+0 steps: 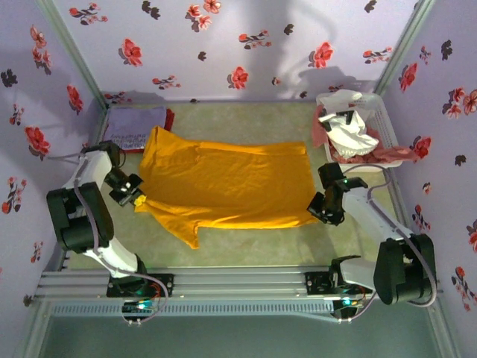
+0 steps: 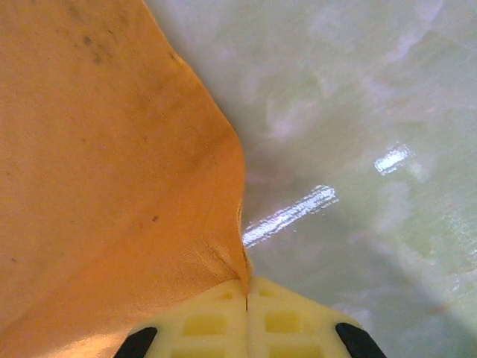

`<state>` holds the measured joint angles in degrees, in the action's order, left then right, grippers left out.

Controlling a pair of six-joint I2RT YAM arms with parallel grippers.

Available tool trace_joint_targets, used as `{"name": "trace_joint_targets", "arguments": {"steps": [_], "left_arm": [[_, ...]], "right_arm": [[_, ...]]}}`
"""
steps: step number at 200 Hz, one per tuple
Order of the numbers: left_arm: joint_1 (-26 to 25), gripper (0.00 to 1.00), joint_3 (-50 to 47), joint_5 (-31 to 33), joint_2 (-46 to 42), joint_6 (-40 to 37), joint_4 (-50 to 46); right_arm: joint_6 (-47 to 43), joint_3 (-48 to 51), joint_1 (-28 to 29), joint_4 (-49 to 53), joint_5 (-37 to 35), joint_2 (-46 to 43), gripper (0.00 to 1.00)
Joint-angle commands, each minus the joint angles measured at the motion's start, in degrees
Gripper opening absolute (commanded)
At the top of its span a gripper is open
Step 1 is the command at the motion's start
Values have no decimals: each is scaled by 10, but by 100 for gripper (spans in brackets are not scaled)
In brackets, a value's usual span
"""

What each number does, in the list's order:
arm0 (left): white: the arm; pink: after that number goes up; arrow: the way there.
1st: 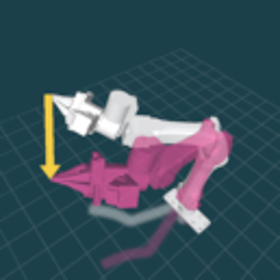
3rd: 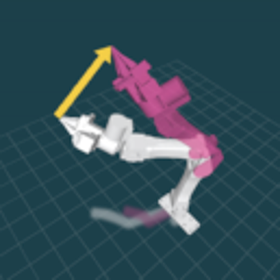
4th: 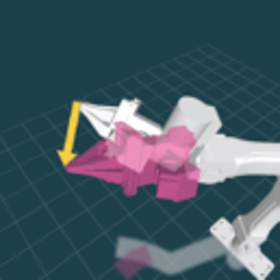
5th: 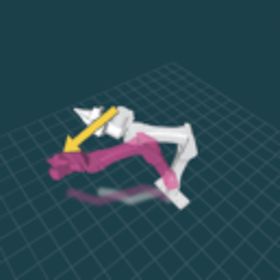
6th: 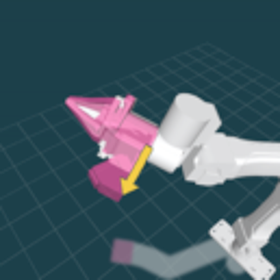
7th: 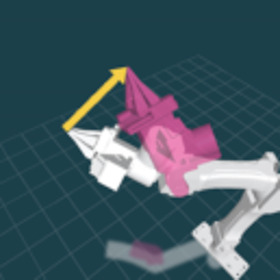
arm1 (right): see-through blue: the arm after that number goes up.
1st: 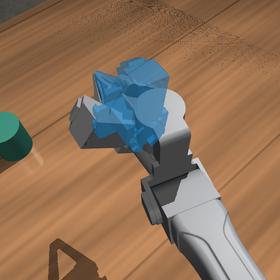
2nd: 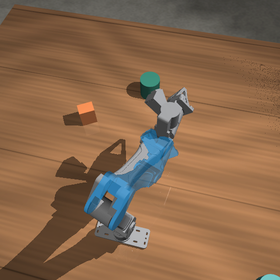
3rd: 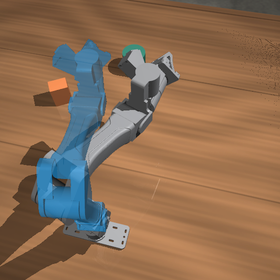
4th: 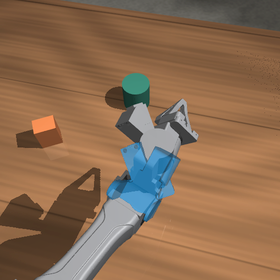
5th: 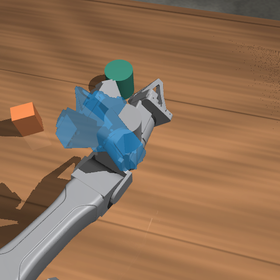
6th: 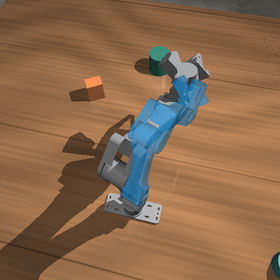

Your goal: Fold and stack the t-shirts

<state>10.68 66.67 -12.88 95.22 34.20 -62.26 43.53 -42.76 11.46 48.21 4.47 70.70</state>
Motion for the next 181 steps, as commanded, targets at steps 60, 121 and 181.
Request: {"name": "trace_joint_targets", "arguments": {"steps": [60,121,181], "left_arm": [[-26,0,122,-7,103,-21,-35],[-36,0,200,-34,164,-36,-61],[-38,0,239,-35,190,-31,-66]], "right_arm": [[-20,-85,-45,-33,8,96,0],[-35,-130,-72,-64,38,170,0],[-47,-148,-83,-73,18,201,0]]}}
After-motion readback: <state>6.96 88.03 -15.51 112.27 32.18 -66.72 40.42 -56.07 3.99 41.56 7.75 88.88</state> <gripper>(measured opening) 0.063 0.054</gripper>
